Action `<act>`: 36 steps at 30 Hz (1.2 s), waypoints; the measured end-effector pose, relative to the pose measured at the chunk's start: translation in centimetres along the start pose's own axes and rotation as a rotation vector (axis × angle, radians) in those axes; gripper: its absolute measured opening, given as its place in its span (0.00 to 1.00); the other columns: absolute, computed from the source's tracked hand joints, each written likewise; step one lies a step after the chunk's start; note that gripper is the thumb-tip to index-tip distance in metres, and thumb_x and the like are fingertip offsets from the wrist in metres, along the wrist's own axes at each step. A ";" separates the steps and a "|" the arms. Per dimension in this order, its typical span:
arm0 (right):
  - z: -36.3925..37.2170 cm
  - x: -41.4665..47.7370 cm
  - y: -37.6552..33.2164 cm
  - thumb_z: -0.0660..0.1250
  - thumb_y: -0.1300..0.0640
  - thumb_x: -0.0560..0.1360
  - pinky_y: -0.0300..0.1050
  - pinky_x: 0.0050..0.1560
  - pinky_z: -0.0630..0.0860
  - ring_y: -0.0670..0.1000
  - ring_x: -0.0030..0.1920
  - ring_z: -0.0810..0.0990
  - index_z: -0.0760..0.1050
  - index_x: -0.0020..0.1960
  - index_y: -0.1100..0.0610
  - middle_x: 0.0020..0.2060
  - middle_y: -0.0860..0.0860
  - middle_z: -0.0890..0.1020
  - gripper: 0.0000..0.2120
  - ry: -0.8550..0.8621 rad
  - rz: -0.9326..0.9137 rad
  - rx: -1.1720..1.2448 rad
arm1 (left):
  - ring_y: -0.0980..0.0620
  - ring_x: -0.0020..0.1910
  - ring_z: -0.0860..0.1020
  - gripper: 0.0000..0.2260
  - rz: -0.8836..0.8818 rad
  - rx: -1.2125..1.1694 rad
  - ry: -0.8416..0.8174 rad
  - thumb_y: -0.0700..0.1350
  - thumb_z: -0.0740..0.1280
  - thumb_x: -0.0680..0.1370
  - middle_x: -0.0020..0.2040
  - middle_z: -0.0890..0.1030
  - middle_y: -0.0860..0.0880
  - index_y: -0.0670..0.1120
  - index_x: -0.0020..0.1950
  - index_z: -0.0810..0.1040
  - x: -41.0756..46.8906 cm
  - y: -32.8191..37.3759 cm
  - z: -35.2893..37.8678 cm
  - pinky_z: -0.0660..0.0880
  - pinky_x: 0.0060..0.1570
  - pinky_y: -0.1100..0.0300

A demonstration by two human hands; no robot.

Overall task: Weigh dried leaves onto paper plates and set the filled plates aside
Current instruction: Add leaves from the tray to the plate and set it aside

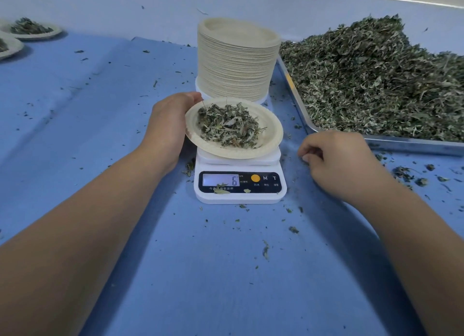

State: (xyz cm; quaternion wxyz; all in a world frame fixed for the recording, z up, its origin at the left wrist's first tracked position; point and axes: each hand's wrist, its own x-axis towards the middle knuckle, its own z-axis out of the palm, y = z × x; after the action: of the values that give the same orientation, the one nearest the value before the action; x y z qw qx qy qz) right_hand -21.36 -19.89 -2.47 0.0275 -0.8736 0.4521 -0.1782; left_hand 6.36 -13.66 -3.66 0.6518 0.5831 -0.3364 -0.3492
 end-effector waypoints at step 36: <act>1.0 5.4 3.3 0.55 0.48 0.84 0.49 0.34 0.68 0.58 0.35 0.73 0.71 0.46 0.59 0.33 0.55 0.75 0.16 0.150 0.169 -0.025 | 0.46 0.51 0.86 0.19 -0.038 -0.119 0.044 0.55 0.62 0.74 0.54 0.87 0.49 0.48 0.55 0.85 1.4 -1.4 -0.3 0.82 0.52 0.48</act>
State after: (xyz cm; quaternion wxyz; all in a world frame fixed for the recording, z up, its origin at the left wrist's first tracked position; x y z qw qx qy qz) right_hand -20.72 -26.29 -2.55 -0.0024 -0.8168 0.5273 -0.2342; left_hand 7.26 -14.76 -4.99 0.6858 0.5571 -0.2895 -0.3680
